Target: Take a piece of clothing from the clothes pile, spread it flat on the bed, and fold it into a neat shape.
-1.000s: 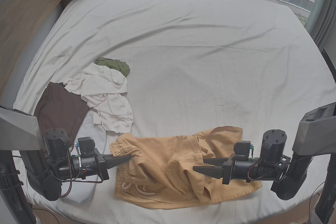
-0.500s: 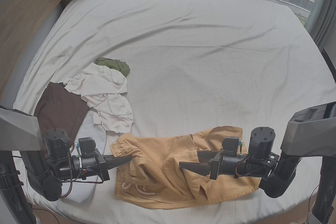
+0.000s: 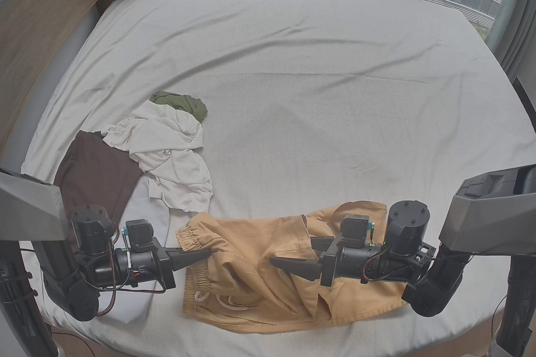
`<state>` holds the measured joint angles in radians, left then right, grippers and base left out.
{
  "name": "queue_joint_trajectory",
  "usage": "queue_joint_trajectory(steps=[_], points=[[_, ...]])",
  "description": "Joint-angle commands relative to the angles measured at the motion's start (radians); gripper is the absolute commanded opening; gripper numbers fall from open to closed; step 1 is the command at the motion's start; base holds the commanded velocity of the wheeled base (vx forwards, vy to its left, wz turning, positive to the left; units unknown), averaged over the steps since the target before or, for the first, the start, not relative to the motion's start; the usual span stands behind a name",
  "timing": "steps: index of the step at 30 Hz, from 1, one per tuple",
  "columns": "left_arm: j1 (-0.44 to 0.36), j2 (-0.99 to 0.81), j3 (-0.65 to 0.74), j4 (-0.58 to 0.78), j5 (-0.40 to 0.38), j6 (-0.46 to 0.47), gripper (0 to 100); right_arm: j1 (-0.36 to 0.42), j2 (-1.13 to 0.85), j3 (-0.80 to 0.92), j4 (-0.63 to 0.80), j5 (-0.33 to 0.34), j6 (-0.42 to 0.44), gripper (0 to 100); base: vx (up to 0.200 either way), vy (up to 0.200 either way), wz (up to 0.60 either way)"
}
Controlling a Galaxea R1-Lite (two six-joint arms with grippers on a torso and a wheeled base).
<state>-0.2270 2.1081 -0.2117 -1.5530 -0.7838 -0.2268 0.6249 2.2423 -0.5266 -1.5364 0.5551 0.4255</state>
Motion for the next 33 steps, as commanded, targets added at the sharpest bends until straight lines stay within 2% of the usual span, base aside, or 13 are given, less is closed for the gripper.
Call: queue_joint_trajectory(steps=[1,5,6,20,25,33], points=[[0.000,0.000,0.000,-0.002,0.000,0.000,0,0.006,0.014,-0.013,-0.001,0.000,0.001,100,0.000,0.000,0.00],[0.000,0.000,0.000,-0.002,0.000,0.000,0,0.006,0.019,-0.029,-0.001,-0.001,0.001,100,0.000,0.000,0.00],[0.000,0.000,0.000,-0.002,0.000,0.000,0,0.004,0.023,-0.030,-0.001,-0.001,0.001,0,0.000,0.000,0.00],[0.000,-0.003,-0.005,-0.004,0.000,0.000,0,-0.007,0.037,-0.020,-0.004,-0.001,0.001,0,0.000,0.000,0.00],[0.002,-0.017,-0.012,-0.004,0.000,0.000,0,-0.014,0.005,0.010,-0.005,-0.024,0.001,0,0.000,0.000,0.00],[0.009,-0.068,-0.025,-0.004,0.001,-0.002,0,-0.085,-0.125,0.076,-0.005,-0.037,0.007,0,0.000,0.000,0.00]])
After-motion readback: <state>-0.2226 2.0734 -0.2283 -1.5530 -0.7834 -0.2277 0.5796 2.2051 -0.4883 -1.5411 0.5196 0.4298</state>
